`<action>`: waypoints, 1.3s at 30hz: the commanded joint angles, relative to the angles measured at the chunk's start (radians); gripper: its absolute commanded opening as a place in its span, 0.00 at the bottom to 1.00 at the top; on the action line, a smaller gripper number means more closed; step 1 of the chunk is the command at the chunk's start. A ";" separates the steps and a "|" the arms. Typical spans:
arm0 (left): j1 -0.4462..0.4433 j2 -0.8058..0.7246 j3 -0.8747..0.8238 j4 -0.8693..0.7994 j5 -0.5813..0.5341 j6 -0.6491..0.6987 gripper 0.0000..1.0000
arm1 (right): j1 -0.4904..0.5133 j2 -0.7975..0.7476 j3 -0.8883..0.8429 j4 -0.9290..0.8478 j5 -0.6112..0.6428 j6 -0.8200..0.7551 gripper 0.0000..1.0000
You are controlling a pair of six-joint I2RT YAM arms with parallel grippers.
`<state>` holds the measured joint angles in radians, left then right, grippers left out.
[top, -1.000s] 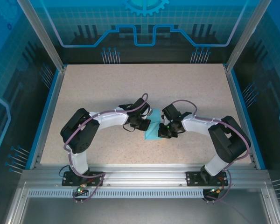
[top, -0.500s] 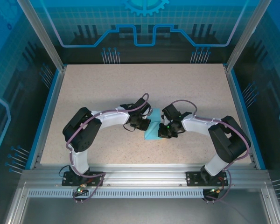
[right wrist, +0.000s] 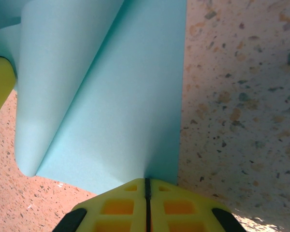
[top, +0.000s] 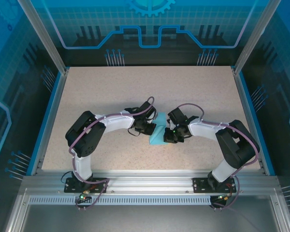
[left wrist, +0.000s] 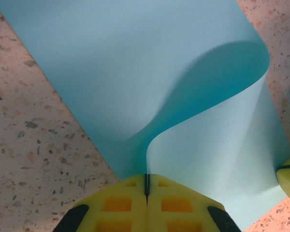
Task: Fold a paper plane with a square sheet of paper (fold left side to right side)
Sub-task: Fold the triangle a second time at the center of the table.
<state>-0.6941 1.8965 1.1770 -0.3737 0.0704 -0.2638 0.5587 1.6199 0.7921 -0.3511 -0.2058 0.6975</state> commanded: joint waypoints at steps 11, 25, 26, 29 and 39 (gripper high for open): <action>0.012 0.012 0.015 -0.022 -0.020 -0.014 0.00 | 0.014 0.040 -0.006 -0.043 0.025 -0.018 0.10; 0.013 0.052 0.027 -0.030 0.008 -0.002 0.00 | 0.015 0.043 -0.003 -0.041 0.023 -0.018 0.10; 0.012 0.053 0.027 -0.030 0.008 0.000 0.00 | 0.015 0.043 -0.003 -0.041 0.024 -0.018 0.10; 0.013 0.058 0.027 -0.030 0.013 -0.001 0.00 | 0.015 0.044 -0.003 -0.042 0.023 -0.018 0.10; 0.012 0.052 0.006 -0.031 0.019 -0.006 0.00 | -0.010 -0.025 -0.030 0.060 -0.046 -0.021 0.10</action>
<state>-0.6888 1.9186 1.1889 -0.3786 0.0692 -0.2638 0.5556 1.6161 0.7872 -0.3405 -0.2169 0.6899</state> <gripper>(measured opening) 0.050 0.100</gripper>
